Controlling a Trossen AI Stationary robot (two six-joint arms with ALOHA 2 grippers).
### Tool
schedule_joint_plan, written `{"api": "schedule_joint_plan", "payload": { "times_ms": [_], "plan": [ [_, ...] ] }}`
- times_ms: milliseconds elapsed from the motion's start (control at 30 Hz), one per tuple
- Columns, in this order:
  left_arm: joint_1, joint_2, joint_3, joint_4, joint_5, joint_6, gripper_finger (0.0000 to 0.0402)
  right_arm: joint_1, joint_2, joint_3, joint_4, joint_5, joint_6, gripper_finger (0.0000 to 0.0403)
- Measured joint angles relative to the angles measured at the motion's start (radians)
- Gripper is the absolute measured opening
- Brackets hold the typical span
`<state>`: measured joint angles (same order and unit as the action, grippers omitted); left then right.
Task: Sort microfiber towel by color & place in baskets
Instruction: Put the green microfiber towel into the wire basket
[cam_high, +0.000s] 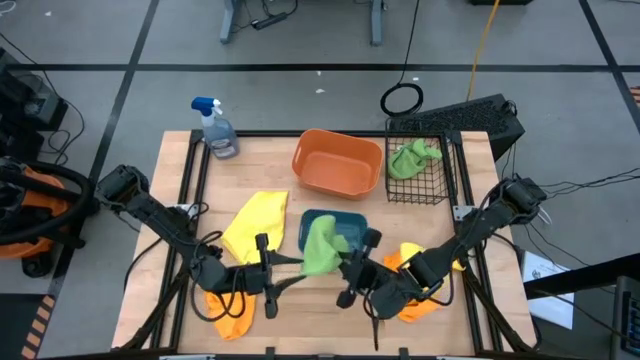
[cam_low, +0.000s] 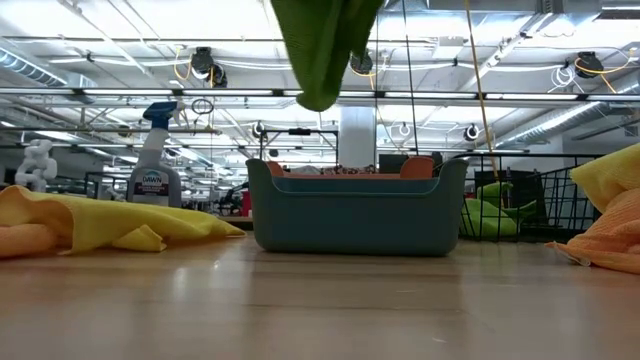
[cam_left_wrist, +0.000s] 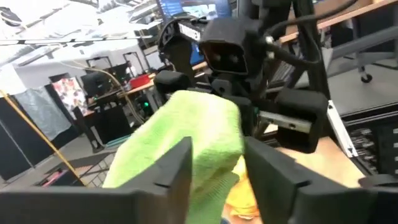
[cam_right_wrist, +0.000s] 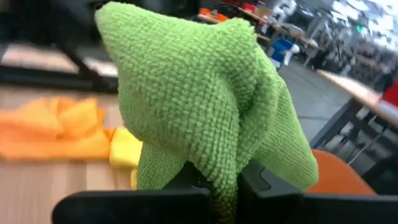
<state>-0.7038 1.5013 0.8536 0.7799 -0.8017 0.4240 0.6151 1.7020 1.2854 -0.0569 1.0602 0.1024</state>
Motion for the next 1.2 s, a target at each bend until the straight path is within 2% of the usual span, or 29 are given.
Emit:
{"api": "schedule_joint_plan", "payload": {
  "times_ms": [167,300,400,500,633,767,1033,1200],
  "plan": [
    [-0.054,-0.015,0.000,0.067,-0.011,0.000,0.0234,0.045,0.000,0.000,-0.101,-0.014,-0.094,0.0010],
    [-0.080,-0.031,0.000,0.195,-0.022,-0.030,0.0258,0.072,0.001,-0.001,-0.151,-0.014,-0.102,0.0010],
    [-0.075,-0.031,0.001,0.201,0.025,-0.078,0.0262,0.078,0.001,-0.001,-0.147,-0.015,-0.117,0.0010],
    [-0.038,-0.031,0.001,0.131,0.067,-0.154,0.0263,0.077,0.001,-0.001,-0.145,-0.015,-0.120,0.0010],
    [0.022,-0.031,0.000,0.056,0.076,-0.233,0.0263,0.071,0.001,-0.001,-0.143,-0.015,-0.138,0.0010],
    [0.101,-0.030,0.001,-0.066,0.173,-0.331,0.0263,0.055,0.001,-0.001,-0.141,-0.015,-0.114,0.0010],
    [0.158,-0.027,0.000,-0.117,0.234,-0.340,0.0264,0.045,0.001,-0.001,-0.141,-0.013,-0.093,0.0010],
    [0.191,0.022,0.000,-0.113,0.280,-0.340,0.0264,0.039,0.001,-0.001,-0.139,-0.011,-0.088,0.0010]
  ]
}}
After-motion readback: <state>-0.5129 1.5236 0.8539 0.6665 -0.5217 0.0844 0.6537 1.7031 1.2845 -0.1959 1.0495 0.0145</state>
